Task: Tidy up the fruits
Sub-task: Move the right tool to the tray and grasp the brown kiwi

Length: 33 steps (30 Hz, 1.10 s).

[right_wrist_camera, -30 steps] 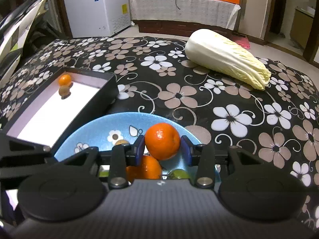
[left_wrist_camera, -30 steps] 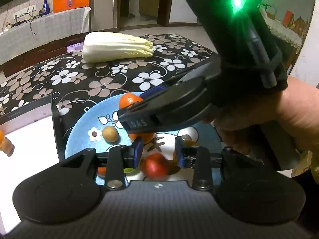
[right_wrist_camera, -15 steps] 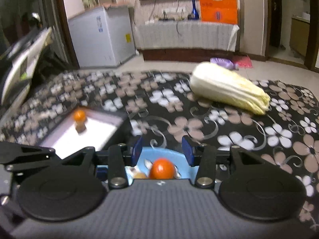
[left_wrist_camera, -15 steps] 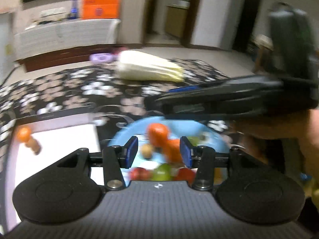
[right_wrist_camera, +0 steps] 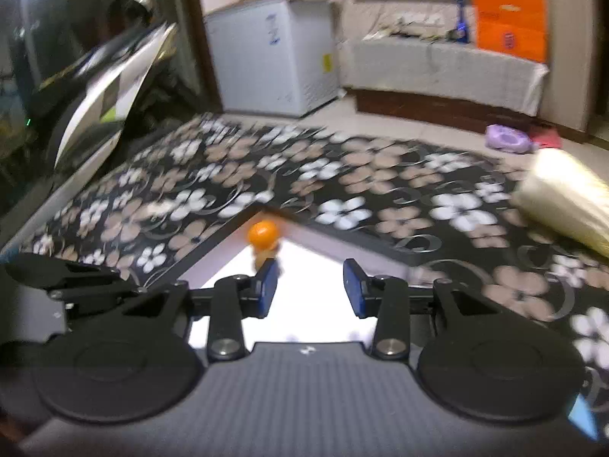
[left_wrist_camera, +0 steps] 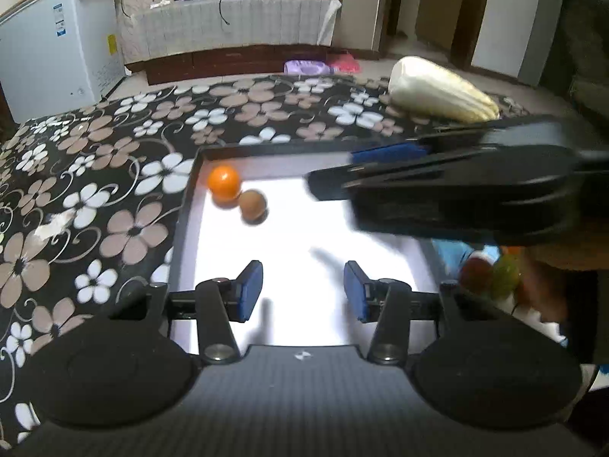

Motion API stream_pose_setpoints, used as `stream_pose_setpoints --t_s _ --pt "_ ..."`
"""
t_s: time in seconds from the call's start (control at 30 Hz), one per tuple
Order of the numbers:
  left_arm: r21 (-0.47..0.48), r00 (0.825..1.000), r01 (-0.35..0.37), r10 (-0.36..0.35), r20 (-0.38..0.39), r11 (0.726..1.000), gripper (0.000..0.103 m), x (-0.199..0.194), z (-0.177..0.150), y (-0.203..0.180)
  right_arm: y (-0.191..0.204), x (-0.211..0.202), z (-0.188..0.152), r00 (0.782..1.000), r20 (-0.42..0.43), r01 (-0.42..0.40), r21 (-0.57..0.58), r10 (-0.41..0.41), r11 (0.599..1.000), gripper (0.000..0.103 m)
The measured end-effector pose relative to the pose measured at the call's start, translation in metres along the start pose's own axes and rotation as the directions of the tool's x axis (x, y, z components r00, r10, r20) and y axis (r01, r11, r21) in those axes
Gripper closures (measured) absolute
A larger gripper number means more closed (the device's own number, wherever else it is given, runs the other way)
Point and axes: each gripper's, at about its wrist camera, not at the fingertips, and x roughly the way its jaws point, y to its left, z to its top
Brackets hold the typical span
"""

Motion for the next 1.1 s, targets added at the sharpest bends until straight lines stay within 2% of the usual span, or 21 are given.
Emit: stream_pose_setpoints --t_s 0.1,0.23,0.6,0.67,0.7,0.87,1.0,1.07,1.1 --pt "0.005 1.0 0.004 -0.004 -0.008 1.0 0.046 0.0 -0.006 0.007 0.02 0.027 0.001 0.998 -0.054 -0.016 -0.051 0.014 0.999 0.063" --pt "0.009 1.0 0.013 -0.013 -0.003 1.0 0.045 -0.002 -0.007 0.011 0.037 0.051 0.001 0.996 -0.089 0.002 -0.1 -0.011 0.995 0.065" --pt "0.0 1.0 0.001 -0.001 -0.028 1.0 0.043 0.009 -0.006 0.017 0.036 0.08 0.008 0.99 -0.139 0.018 -0.087 -0.03 0.996 0.068" --pt "-0.009 0.999 -0.006 0.006 -0.035 1.0 0.043 0.012 -0.005 0.019 0.038 0.083 0.008 0.987 -0.16 0.016 -0.097 -0.031 0.995 0.076" --pt "-0.016 0.999 -0.012 0.012 -0.038 1.0 0.043 0.013 -0.004 0.02 0.039 0.084 0.007 0.986 -0.165 0.015 -0.104 -0.032 0.995 0.076" --pt "-0.056 0.998 -0.056 0.054 -0.043 0.997 0.042 0.024 0.004 0.026 0.033 0.074 0.009 0.99 -0.138 0.03 -0.093 -0.043 0.995 0.076" --pt "-0.079 0.995 -0.1 0.098 -0.027 0.992 0.042 0.037 0.018 0.026 0.015 0.044 0.018 0.996 -0.062 0.056 -0.014 -0.057 0.998 0.076" --pt "-0.087 0.993 -0.12 0.12 -0.01 0.989 0.039 0.043 0.026 0.025 0.006 0.03 0.02 0.998 -0.031 0.054 0.021 -0.053 0.998 0.076" --pt "-0.09 0.992 -0.129 0.13 -0.004 0.988 0.034 0.046 0.03 0.025 0.001 0.023 0.02 0.998 -0.021 0.054 0.039 -0.053 0.998 0.076"
